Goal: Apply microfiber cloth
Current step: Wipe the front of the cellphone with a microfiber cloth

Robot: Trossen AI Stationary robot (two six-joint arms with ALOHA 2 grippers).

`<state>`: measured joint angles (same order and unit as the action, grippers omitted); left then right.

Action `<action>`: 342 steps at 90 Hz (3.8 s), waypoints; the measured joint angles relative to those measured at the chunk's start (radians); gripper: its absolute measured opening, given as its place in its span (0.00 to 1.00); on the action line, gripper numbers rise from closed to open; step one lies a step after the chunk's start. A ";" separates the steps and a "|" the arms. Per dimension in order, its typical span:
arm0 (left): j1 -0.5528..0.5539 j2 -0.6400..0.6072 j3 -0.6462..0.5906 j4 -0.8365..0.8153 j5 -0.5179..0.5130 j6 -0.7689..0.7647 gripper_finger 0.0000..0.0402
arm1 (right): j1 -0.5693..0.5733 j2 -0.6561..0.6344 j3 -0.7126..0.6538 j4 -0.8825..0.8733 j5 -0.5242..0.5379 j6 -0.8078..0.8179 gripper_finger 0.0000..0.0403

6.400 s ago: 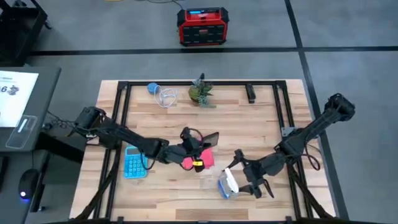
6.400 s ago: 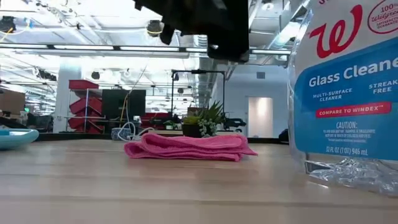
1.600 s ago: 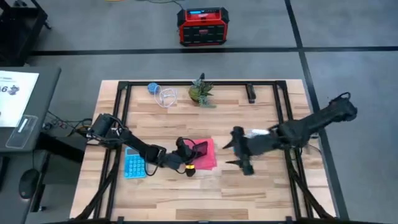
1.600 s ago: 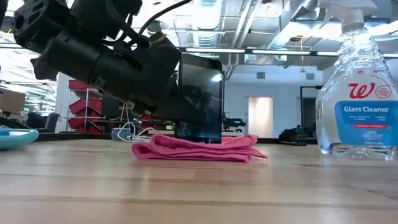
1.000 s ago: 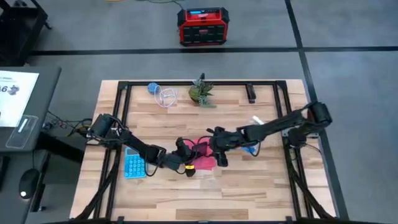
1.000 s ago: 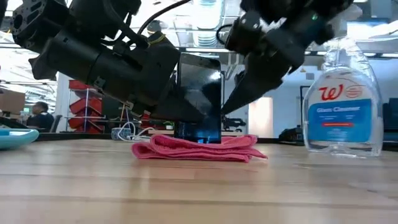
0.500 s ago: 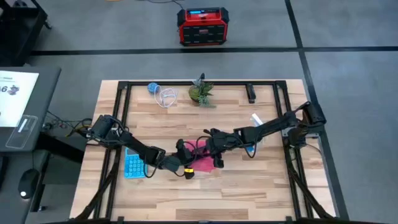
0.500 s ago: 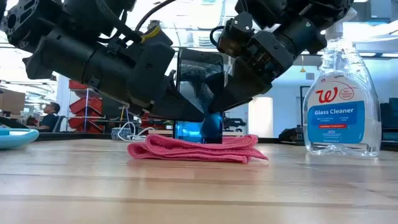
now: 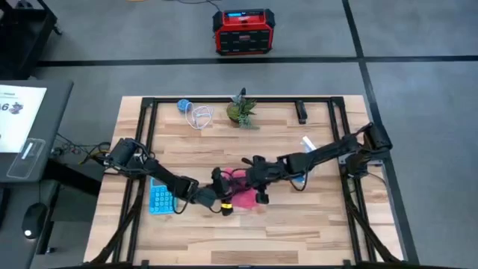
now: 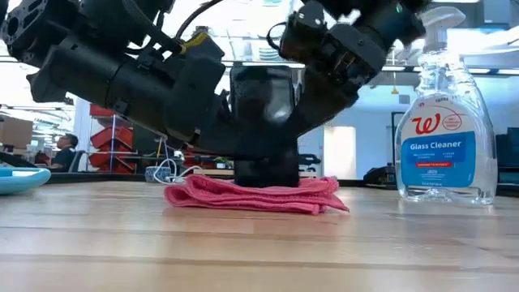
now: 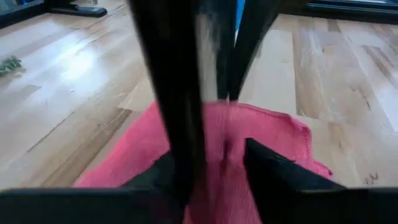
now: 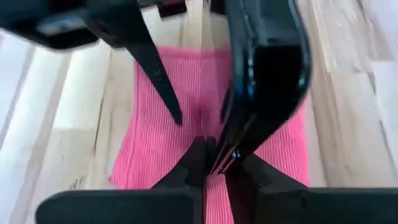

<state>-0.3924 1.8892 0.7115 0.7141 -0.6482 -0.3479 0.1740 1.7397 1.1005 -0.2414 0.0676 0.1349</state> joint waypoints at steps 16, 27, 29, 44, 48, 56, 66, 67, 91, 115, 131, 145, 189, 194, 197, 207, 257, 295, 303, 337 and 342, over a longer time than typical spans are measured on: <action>-0.022 -0.092 0.000 -0.179 -0.012 -0.026 0.52 | 0.008 0.000 0.192 -0.312 0.022 0.031 0.04; -0.057 -0.191 0.001 -0.413 -0.083 -0.103 0.54 | 0.008 -0.001 0.288 -0.437 0.022 0.088 0.04; -0.064 -0.210 0.001 -0.459 -0.097 -0.121 0.54 | 0.008 -0.001 0.300 -0.445 0.022 0.098 0.04; -0.110 -0.309 0.001 -0.712 -0.197 -0.265 0.54 | 0.007 0.081 0.416 -0.605 0.029 0.145 0.04; -0.119 -0.323 0.001 -0.743 -0.215 -0.290 0.54 | 0.008 0.135 0.466 -0.674 0.035 0.140 0.04; -0.129 -0.336 0.001 -0.766 -0.229 -0.308 0.54 | 0.011 0.238 0.575 -0.747 0.037 0.096 0.04; -0.136 -0.336 0.002 -0.764 -0.229 -0.319 0.54 | 0.019 0.344 0.694 -0.830 0.044 0.041 0.04; -0.136 -0.335 0.002 -0.764 -0.229 -0.321 0.54 | 0.020 0.352 0.705 -0.833 0.045 0.039 0.04; -0.139 -0.331 0.002 -0.763 -0.231 -0.331 0.54 | 0.022 0.423 0.819 -0.912 0.041 0.001 0.04; -0.140 -0.331 0.001 -0.760 -0.232 -0.331 0.54 | 0.035 0.399 0.816 -0.856 0.107 -0.009 0.04; -0.155 -0.331 0.001 -0.761 -0.238 -0.334 0.54 | 0.079 0.347 0.678 -0.721 0.152 -0.007 0.04; -0.178 -0.331 0.002 -0.759 -0.272 -0.342 0.54 | 0.100 0.218 0.435 -0.470 0.197 0.040 0.04; -0.187 -0.331 0.002 -0.632 -0.311 -0.240 0.54 | 0.079 -0.002 -0.133 0.199 0.150 0.182 0.04; -0.186 -0.331 0.002 -0.610 -0.314 -0.223 0.54 | 0.079 0.000 -0.131 0.207 0.153 0.182 0.04; -0.185 -0.331 0.002 -0.602 -0.314 -0.218 0.54 | 0.079 -0.004 -0.128 0.209 0.152 0.182 0.04; -0.185 -0.331 0.002 -0.584 -0.313 -0.214 0.54 | 0.079 -0.007 -0.111 0.221 0.151 0.179 0.04; -0.122 -0.113 0.002 -0.253 -0.164 -0.172 0.54 | 0.073 0.023 -0.107 0.224 0.138 0.172 0.05; -0.047 0.047 0.001 -0.065 -0.001 -0.066 0.36 | 0.051 0.001 -0.109 0.215 0.018 0.168 0.04; -0.042 0.063 0.001 -0.058 0.021 -0.058 0.30 | 0.042 0.001 -0.109 0.222 -0.006 0.168 0.04; -0.042 0.078 -0.014 0.036 0.047 -0.023 0.12 | 0.033 -0.002 -0.108 0.221 -0.039 0.165 0.05; -0.042 0.078 -0.014 0.038 0.054 -0.024 0.07 | 0.034 -0.002 -0.108 0.217 -0.040 0.155 0.06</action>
<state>-0.4347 1.9671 0.6971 0.7524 -0.5941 -0.3723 0.2077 1.7382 0.9920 -0.0248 0.0280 0.2903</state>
